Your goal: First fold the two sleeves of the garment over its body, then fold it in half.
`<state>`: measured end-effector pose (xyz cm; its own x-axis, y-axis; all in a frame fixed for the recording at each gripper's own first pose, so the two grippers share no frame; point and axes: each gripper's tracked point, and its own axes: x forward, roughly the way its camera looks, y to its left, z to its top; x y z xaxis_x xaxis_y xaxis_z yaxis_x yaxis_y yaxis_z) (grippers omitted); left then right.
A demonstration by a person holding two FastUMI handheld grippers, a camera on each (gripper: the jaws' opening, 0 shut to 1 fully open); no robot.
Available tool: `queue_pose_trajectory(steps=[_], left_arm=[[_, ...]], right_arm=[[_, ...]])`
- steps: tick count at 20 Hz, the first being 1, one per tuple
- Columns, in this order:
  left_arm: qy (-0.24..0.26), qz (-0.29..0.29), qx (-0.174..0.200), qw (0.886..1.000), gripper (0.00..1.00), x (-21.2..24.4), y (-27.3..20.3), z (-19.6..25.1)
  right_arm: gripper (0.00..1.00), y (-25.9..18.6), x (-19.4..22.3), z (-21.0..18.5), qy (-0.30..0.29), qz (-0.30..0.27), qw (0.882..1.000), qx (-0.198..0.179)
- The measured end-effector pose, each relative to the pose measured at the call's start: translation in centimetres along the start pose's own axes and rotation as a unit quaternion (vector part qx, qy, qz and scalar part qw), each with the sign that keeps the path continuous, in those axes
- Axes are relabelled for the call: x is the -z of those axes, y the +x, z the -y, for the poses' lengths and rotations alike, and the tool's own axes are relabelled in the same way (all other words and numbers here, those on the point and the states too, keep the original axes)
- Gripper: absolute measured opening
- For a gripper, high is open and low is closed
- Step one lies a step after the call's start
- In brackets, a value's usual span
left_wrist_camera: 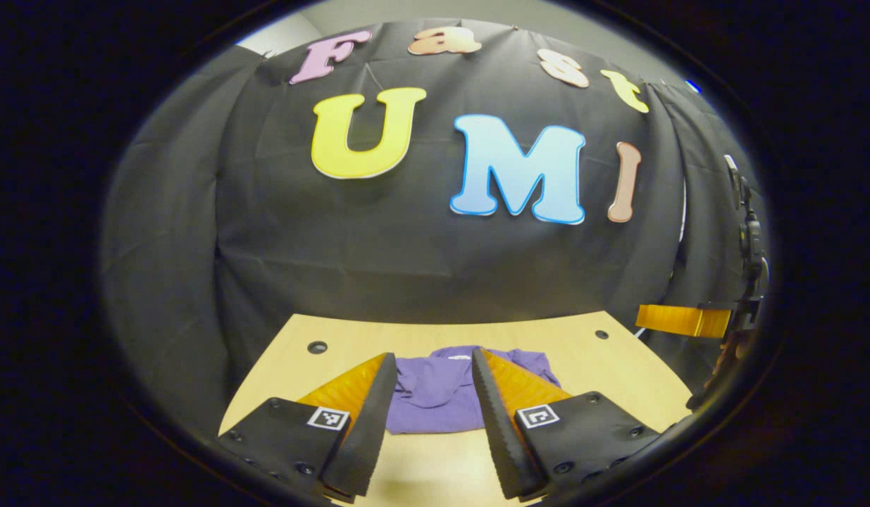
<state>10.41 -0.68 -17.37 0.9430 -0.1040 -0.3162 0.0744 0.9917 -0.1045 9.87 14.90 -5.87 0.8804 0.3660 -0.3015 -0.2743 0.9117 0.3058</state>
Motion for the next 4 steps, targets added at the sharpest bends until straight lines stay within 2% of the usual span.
queue_pose_trajectory(steps=[1, 2, 3, 4], left_arm=[[-0.007, 0.006, 0.002, 1.0, 0.7, -0.3, -1.3, 0.4], [-0.015, 0.011, 0.003, 1.0, 0.72, -0.5, -2.4, 0.7], [-0.02, 0.017, 0.001, 1.0, 0.72, -0.4, -3.5, 0.6], [-0.022, 0.021, -0.001, 1.0, 0.72, -0.4, -4.5, 0.5]], right_arm=[[0.38, -1.0, -0.2, -0.2, 0.0, 0.009, 1.0, -0.001], [0.38, -1.9, -0.5, -0.4, 0.001, 0.018, 1.0, -0.004], [0.34, -2.6, -0.5, -0.7, -0.001, 0.025, 1.0, -0.005], [0.38, -3.5, -0.3, -0.8, -0.006, 0.03, 1.0, -0.006]])
